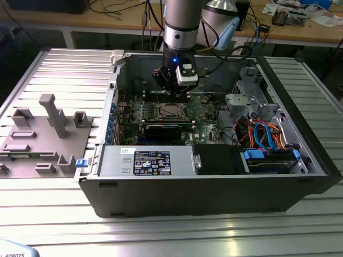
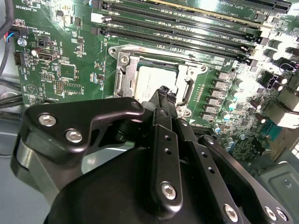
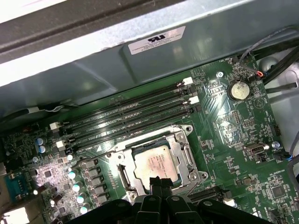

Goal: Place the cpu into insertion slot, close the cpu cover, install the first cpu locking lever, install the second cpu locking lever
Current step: 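Install the first cpu locking lever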

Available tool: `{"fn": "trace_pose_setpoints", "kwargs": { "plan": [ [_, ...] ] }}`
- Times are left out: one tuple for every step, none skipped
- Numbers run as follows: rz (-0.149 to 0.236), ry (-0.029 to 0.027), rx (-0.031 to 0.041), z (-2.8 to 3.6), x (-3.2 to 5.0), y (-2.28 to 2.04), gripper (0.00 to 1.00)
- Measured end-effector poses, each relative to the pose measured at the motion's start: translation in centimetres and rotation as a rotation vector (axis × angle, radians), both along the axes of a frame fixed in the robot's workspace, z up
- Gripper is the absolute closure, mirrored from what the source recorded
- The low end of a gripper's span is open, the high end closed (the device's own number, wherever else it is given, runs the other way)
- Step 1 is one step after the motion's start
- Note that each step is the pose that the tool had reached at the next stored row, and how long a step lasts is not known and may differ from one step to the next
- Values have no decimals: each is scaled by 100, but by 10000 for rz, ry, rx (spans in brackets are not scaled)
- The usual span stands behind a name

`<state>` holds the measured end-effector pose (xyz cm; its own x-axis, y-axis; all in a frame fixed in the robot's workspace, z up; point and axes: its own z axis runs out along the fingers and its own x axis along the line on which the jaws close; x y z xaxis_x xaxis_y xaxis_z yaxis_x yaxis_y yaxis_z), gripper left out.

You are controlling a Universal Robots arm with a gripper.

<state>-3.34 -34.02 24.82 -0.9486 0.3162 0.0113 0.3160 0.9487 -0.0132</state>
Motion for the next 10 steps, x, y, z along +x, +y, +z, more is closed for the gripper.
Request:
{"fn": "trace_pose_setpoints", "kwargs": {
  "plan": [
    [9, 0, 0, 0, 0, 0, 89],
    [20, 0, 0, 0, 0, 0, 89],
    [32, 0, 0, 0, 0, 0, 89],
    [40, 0, 0, 0, 0, 0, 89],
    [45, -1, 0, 0, 0, 0, 89],
    [52, 0, 0, 0, 0, 0, 89],
    [58, 0, 0, 0, 0, 0, 89],
    [65, -1, 1, 0, 0, 0, 89],
    [70, 0, 1, 0, 0, 0, 89],
    [79, 0, 1, 0, 0, 0, 89]
  ]
}}
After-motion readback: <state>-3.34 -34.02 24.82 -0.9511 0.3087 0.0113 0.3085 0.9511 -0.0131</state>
